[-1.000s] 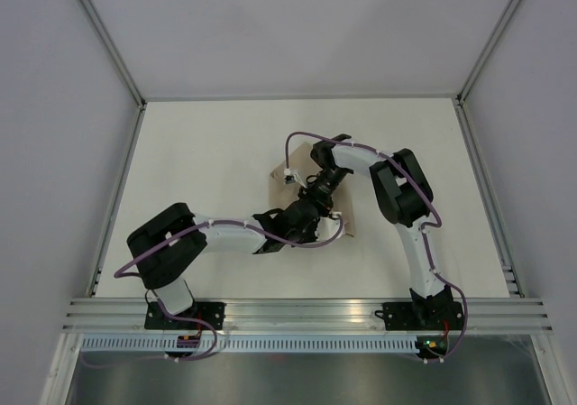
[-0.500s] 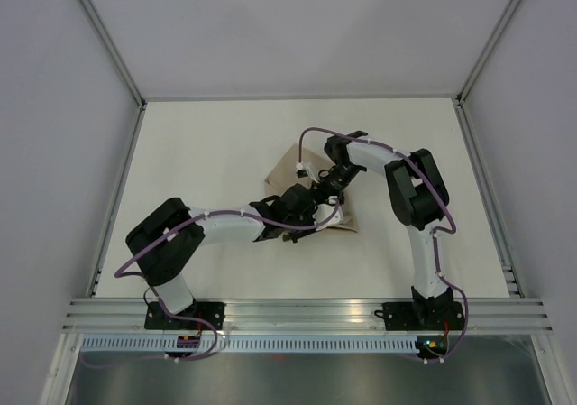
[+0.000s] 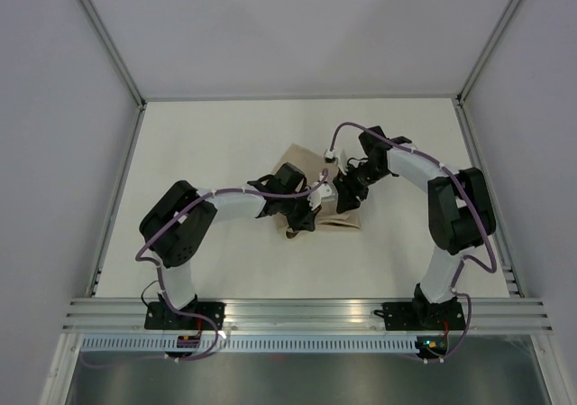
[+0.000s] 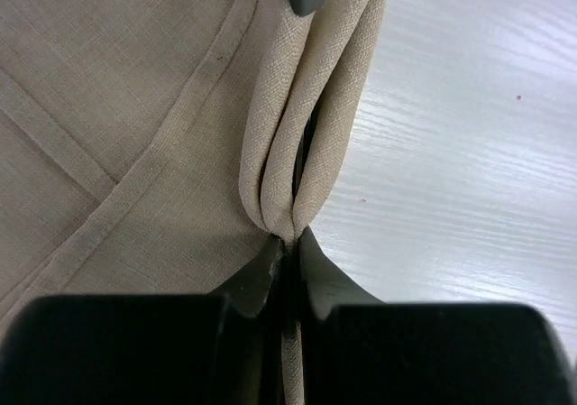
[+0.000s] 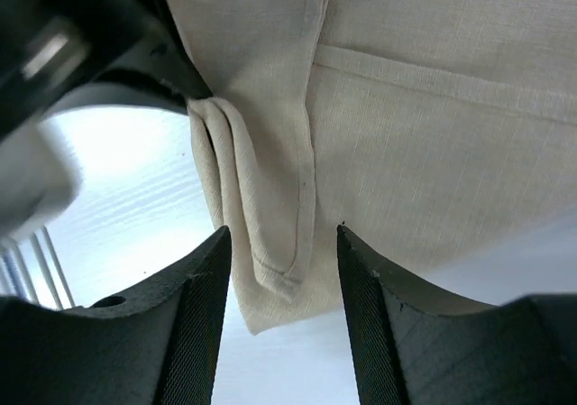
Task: Fold the napkin, place the utensils inside, and roll it up
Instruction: Roll the napkin at the center of the board.
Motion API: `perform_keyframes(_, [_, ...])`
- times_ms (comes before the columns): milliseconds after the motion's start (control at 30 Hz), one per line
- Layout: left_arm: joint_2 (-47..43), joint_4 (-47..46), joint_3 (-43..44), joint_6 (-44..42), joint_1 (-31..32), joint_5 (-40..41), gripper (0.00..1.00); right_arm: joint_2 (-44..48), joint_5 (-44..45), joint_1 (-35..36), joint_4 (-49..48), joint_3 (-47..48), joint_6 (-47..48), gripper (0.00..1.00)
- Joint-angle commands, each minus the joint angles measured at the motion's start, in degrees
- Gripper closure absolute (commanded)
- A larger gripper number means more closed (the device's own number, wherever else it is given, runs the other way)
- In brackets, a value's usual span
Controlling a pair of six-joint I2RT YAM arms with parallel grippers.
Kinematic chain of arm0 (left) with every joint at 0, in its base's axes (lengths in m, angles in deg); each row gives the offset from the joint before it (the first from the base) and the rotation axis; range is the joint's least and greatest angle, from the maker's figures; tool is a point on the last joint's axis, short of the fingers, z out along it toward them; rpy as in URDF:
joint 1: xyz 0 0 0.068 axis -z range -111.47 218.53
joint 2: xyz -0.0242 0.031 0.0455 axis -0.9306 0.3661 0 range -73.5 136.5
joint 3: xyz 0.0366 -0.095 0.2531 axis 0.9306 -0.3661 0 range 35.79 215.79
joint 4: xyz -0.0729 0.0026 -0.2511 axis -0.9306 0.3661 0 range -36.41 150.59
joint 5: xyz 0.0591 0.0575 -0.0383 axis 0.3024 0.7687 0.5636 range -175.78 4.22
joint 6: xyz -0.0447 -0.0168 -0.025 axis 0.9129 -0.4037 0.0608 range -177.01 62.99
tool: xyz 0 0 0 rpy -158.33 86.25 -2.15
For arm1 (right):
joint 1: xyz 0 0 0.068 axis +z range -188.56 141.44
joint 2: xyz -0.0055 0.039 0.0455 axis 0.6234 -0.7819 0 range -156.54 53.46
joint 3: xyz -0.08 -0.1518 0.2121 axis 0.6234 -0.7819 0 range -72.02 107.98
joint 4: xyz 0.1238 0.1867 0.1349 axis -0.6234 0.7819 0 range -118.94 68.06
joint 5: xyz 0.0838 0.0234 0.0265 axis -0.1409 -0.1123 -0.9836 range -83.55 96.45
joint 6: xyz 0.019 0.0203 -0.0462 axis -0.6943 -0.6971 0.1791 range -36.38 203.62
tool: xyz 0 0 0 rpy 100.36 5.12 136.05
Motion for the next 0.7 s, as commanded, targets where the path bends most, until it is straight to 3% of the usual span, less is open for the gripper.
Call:
perform_keyframes(0, [3.0, 1.8, 1.7, 4.5, -2.3, -9.6, 0.98, 8.6, 1.2, -0.2, -12.8, -7.3, -0.2, 0.43])
perform_keyframes(333, [10.6, 2.0, 6.0, 10.6, -8.5, -25.0, 0.98, 20.9, 5.8, 2.6, -25.2, -21.4, 6.2, 0.40])
perform_keyframes(667, [16.8, 2.5, 9.2, 14.7, -11.3, -33.6, 0.98, 30.0, 21.3, 20.3, -42.1, -36.4, 10.8, 0.39])
